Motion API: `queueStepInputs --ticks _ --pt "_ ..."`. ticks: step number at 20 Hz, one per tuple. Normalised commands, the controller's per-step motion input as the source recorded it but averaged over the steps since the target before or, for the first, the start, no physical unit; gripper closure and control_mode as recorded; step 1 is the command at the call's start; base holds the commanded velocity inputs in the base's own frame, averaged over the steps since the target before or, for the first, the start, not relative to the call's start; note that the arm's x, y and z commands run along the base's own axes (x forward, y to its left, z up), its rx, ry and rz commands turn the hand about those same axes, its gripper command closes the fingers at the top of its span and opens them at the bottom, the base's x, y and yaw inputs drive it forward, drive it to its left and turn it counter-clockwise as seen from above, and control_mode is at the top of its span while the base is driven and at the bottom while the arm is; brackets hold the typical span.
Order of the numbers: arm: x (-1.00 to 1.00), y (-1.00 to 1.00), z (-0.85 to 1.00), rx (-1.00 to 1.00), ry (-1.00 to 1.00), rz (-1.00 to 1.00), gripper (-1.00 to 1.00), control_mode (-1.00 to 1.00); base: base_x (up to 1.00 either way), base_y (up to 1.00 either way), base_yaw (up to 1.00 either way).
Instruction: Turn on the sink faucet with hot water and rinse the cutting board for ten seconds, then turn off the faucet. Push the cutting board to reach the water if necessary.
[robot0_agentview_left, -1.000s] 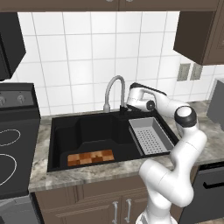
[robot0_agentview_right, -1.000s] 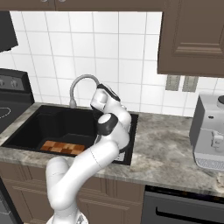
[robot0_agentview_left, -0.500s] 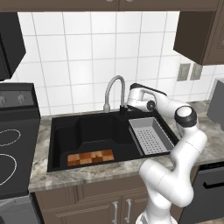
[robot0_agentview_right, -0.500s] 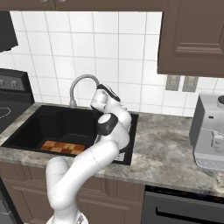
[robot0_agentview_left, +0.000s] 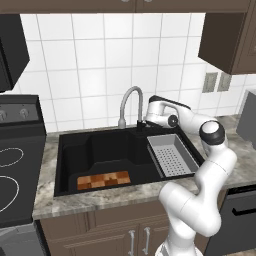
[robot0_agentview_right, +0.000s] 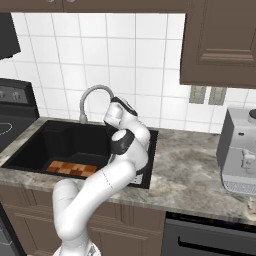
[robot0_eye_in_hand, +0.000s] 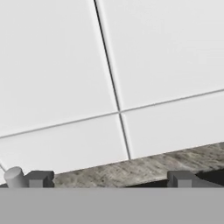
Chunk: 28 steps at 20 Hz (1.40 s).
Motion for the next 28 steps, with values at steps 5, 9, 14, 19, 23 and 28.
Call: queueStepInputs --ticks 5,9,14,19,23,28 --pt "-0.49 -0.14 0.00 0.00 0.00 0.00 -1.00 -1.00 0.00 0.00 0.00" --pt "-0.53 -0.11 0.00 0.00 0.00 0.00 -1.00 -1.00 0.00 0.00 0.00" --pt "-0.52 -0.11 0.00 0.00 0.01 0.00 -1.00 -1.00 0.00 0.00 0.00" --pt "-0.55 -0.09 -0.02 -0.01 0.03 0.00 -1.00 -1.00 0.00 0.00 0.00" --pt "-0.60 -0.09 -0.03 -0.01 0.04 0.00 -1.00 -1.00 0.00 0.00 0.00" --pt "-0.61 -0.09 -0.04 -0.01 0.04 0.00 -1.00 -1.00 0.00 0.00 0.00"
